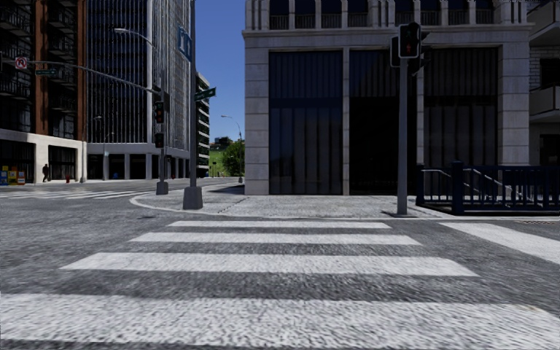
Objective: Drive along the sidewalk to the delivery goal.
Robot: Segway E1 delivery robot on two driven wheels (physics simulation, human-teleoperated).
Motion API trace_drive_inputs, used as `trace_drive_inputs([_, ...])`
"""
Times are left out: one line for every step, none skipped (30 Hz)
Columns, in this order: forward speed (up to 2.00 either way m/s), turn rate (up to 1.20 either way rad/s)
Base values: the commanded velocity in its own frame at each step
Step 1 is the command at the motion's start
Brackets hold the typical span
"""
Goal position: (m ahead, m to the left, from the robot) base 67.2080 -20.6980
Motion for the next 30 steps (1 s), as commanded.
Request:
trace_drive_inputs([2.00, 0.00])
trace_drive_inputs([2.00, 0.00])
trace_drive_inputs([2.00, 0.00])
trace_drive_inputs([2.00, 0.00])
trace_drive_inputs([2.00, 0.00])
trace_drive_inputs([2.00, 0.00])
trace_drive_inputs([2.00, 0.00])
trace_drive_inputs([2.00, 0.00])
trace_drive_inputs([2.00, 0.00])
trace_drive_inputs([2.00, 0.00])
trace_drive_inputs([2.00, 0.00])
trace_drive_inputs([2.00, 0.00])
trace_drive_inputs([2.00, 0.00])
trace_drive_inputs([2.00, 0.00])
trace_drive_inputs([2.00, 0.00])
trace_drive_inputs([2.00, 0.00])
trace_drive_inputs([2.00, 0.00])
trace_drive_inputs([2.00, 0.00])
trace_drive_inputs([2.00, 0.00])
trace_drive_inputs([2.00, 0.00])
trace_drive_inputs([2.00, 0.00])
trace_drive_inputs([2.00, 0.00])
trace_drive_inputs([2.00, 0.00])
trace_drive_inputs([2.00, 0.00])
trace_drive_inputs([2.00, 0.00])
trace_drive_inputs([2.00, 0.00])
trace_drive_inputs([2.00, 0.00])
trace_drive_inputs([2.00, 0.00])
trace_drive_inputs([2.00, 0.00])
trace_drive_inputs([2.00, 0.00])
